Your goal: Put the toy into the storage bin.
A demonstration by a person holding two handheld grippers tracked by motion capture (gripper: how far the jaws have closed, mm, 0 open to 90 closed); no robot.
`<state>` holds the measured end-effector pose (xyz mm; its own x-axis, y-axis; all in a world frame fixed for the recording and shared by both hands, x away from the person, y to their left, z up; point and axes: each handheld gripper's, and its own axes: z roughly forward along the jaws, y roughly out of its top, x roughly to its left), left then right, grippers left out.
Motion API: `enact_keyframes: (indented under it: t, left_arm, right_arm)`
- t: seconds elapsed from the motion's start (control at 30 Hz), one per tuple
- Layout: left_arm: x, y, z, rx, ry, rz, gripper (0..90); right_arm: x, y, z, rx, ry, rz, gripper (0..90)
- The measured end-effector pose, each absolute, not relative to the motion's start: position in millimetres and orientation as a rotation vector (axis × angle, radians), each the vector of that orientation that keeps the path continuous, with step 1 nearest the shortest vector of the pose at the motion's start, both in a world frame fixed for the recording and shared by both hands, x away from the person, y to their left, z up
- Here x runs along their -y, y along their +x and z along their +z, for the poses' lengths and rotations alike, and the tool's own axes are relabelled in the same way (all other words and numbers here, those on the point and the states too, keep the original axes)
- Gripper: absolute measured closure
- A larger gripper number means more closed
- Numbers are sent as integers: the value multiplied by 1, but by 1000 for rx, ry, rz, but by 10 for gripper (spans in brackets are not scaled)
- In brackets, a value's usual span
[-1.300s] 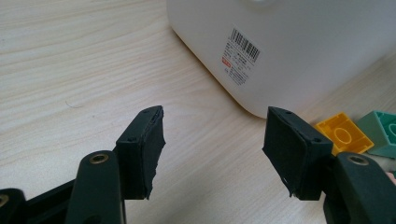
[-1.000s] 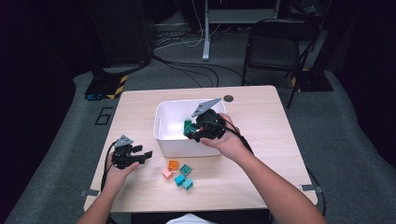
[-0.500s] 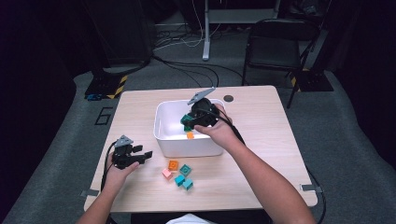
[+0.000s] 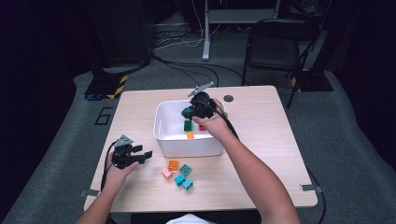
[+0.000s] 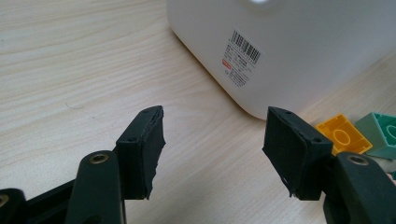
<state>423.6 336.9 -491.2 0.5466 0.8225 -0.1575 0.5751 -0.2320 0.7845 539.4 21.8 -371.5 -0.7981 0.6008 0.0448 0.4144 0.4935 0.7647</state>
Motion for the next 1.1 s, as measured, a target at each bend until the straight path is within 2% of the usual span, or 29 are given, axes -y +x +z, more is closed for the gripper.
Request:
enact_keyframes:
  t: [0.43,0.87,1.1]
  left_arm:
    - [-336,424,-492,-1134,1922,372,376]
    - [-336,424,-492,-1133,1919,369,377]
    - [-336,424,-492,-1134,1921,367,376]
  right_arm:
    - [-32,564,-386,-2503,916,1145,578]
    - [-37,565,-392,-2524,905,1104,551]
    - [-33,557,-380,-2513,897,1120,533]
